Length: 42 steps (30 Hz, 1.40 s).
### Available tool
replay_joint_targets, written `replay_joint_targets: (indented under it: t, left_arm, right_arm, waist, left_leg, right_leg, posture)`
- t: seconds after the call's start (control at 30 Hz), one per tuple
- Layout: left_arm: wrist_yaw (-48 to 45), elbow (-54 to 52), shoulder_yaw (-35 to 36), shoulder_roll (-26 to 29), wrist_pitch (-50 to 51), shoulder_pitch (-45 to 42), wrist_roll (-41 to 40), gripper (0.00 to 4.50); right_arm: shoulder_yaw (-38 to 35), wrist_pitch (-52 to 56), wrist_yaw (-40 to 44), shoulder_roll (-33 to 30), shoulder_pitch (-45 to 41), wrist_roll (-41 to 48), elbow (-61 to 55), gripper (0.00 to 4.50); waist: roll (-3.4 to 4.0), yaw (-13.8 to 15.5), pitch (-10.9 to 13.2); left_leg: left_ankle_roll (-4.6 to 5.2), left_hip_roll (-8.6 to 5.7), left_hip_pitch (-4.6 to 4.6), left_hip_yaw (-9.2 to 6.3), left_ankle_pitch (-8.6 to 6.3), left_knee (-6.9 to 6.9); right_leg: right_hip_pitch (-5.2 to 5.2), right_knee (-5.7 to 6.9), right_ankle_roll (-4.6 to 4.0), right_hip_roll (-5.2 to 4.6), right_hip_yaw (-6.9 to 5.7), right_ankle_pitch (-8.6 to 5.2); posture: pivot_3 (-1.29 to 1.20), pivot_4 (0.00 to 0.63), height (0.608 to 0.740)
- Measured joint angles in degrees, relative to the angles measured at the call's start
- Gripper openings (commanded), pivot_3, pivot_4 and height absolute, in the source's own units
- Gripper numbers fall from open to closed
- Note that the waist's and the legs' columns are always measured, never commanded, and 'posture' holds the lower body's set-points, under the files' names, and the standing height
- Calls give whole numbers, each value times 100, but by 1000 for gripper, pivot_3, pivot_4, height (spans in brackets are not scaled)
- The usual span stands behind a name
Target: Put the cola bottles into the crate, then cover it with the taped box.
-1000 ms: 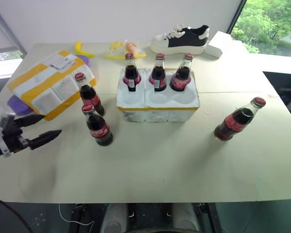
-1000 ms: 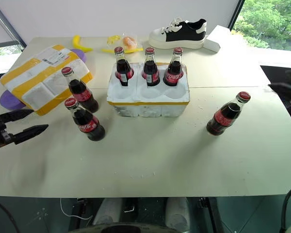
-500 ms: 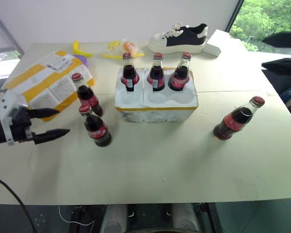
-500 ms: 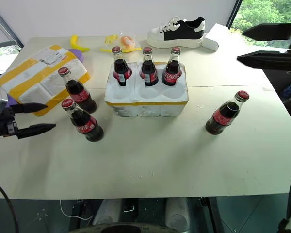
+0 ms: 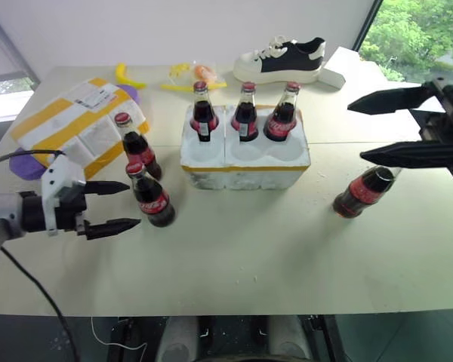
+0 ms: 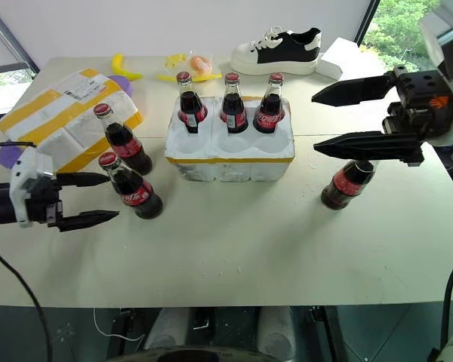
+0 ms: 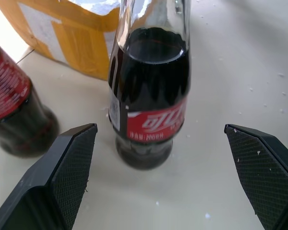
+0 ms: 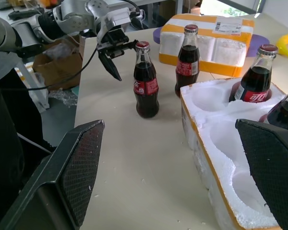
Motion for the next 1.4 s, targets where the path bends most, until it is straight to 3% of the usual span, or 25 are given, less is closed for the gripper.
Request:
replay_joint_targets:
  t: [0.57,0.63,0.73,1.07,1.3,1.4]
  left_arm:
    - [491,750,-923,-934,-167,-761,345,4458]
    - [485,762,-937,-958,-154,-768,352,3943]
    - [465,759,-909,-963,-62,-769,264,2792]
    - [174,338,-927,-510,628,-805,-30,2814]
    - [105,-203,-1000,-495,1439,-2379,-699,2814]
    - [160,-253,-1341,-712,1721,-2970,-812,2814]
  right_arm:
    - [-178,180,-418,-108,101,415,-121,4500]
    - [-186,181,-451,-115,149,422,-128,4500]
    - [-202,186,-522,-114,251,458,-130,4500]
    - [-222,144,-714,-59,376,534,-136,4500]
    - [-300,53,-850,41,626,574,-239,4500]
    - [-419,28,-941,61,752,594,-264,4500]
  waist:
    - [-8,8,-4]
    - [-9,5,-4]
    - [-9,4,-4]
    - [-17,5,0]
    - [-32,132,6]
    - [-31,143,5]
  left_leg:
    - [1,-2,0,-2,1,3]
    - [1,-1,0,-2,1,3]
    - [1,0,0,-2,1,3]
    - [1,0,-2,-4,1,4]
    - [8,-4,-8,-7,-3,31]
    - [9,-6,-6,-8,-3,39]
  right_leg:
    - [3,1,0,0,0,0]
    - [3,2,0,1,0,0]
    - [2,3,0,1,1,0]
    - [1,2,0,0,1,0]
    - [11,5,2,4,0,0]
    - [19,7,3,6,0,0]
  posture:
    - [0,150,740]
    - [0,150,740]
    - [0,150,740]
    - [0,150,740]
    - [0,150,740]
    - [0,150,740]
